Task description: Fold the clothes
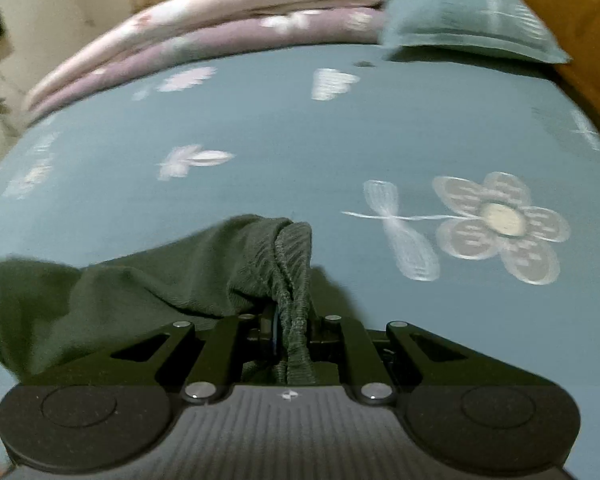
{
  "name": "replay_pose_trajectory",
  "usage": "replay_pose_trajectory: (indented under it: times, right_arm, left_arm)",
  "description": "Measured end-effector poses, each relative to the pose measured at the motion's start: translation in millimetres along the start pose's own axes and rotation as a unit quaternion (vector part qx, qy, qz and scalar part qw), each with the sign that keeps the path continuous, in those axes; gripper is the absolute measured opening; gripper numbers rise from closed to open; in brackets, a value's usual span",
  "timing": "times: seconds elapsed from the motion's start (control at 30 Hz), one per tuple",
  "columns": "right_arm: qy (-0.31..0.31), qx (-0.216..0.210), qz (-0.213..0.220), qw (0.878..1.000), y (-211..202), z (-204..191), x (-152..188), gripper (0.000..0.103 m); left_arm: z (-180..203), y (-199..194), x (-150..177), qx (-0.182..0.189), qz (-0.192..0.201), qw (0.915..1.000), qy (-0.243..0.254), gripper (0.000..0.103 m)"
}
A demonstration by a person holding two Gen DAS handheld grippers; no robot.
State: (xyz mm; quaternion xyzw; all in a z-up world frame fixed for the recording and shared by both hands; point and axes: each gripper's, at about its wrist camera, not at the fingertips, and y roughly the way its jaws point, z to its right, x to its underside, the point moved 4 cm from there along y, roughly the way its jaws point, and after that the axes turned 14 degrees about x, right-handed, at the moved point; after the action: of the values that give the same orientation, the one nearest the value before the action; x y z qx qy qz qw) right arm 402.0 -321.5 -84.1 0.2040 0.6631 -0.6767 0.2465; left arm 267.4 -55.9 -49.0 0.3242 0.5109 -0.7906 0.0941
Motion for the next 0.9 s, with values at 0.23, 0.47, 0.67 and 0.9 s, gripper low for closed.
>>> replay_pose_trajectory:
  times: [0.23,0.47,0.67,0.9]
  right_arm:
    - [0.024,0.065,-0.056,0.996,33,40,21,0.021]
    - [0.044,0.08,-0.033,0.995,13,61,26,0.04]
    - [0.041,0.047,0.008,0.998,1,74,9,0.062]
    - [0.089,-0.098,-0.057,0.989,57,88,-15,0.074]
  left_arm:
    - [5,7,-1,0.0,-0.008,1.0,0.0,0.102]
    - [8,10,-6,0.0,-0.009,1.0,0.003,0.102]
    - [12,15,-8,0.002,-0.014,0.9999,0.01,0.102]
    - [17,13,-1,-0.008,-0.027,0.9995,0.012,0.102]
